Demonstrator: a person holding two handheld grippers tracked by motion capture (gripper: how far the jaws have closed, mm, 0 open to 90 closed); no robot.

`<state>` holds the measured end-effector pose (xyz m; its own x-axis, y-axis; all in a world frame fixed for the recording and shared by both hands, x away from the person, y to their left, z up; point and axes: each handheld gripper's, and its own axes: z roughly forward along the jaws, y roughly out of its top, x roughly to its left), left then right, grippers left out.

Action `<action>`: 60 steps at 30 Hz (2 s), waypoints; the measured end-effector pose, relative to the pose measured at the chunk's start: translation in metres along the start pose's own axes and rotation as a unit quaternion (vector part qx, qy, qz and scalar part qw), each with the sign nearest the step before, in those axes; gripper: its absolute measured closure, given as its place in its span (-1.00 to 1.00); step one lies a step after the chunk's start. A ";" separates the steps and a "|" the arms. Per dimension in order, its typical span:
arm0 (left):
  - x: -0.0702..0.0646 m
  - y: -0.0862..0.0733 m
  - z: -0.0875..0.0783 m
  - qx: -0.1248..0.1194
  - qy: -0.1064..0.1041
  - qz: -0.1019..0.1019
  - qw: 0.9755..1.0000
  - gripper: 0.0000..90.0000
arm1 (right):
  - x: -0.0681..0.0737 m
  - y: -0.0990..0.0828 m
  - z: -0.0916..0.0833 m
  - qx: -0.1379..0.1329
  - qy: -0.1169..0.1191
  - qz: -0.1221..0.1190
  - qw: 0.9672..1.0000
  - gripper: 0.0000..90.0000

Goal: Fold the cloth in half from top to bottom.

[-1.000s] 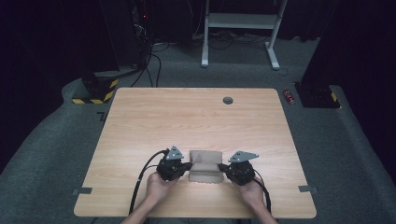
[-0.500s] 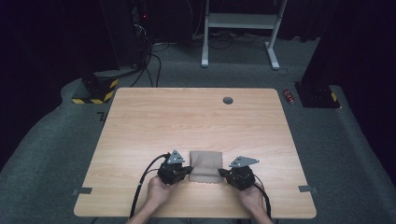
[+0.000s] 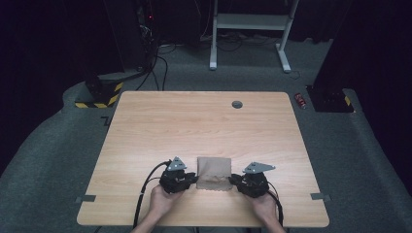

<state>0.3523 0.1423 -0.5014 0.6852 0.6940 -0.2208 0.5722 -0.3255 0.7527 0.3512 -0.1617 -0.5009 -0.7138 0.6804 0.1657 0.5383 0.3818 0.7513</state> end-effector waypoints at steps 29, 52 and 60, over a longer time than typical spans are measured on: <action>-0.016 -0.012 0.008 0.070 0.049 0.060 0.995 0.17 | 0.019 -0.009 0.015 0.053 -0.020 -0.059 0.997 0.47; 0.025 0.045 0.046 0.046 0.115 -0.033 0.992 0.04 | -0.034 0.043 0.048 0.020 -0.079 0.029 0.996 0.50; 0.034 0.043 0.056 0.061 0.128 -0.014 0.990 0.29 | -0.041 0.044 0.064 0.044 -0.081 0.013 0.996 0.77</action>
<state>0.4257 0.1163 -0.5109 0.5410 0.8386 -0.0643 0.6504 -0.3687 0.6641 0.4325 -0.1326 -0.5153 -0.6209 0.7804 0.0740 0.5985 0.4111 0.6876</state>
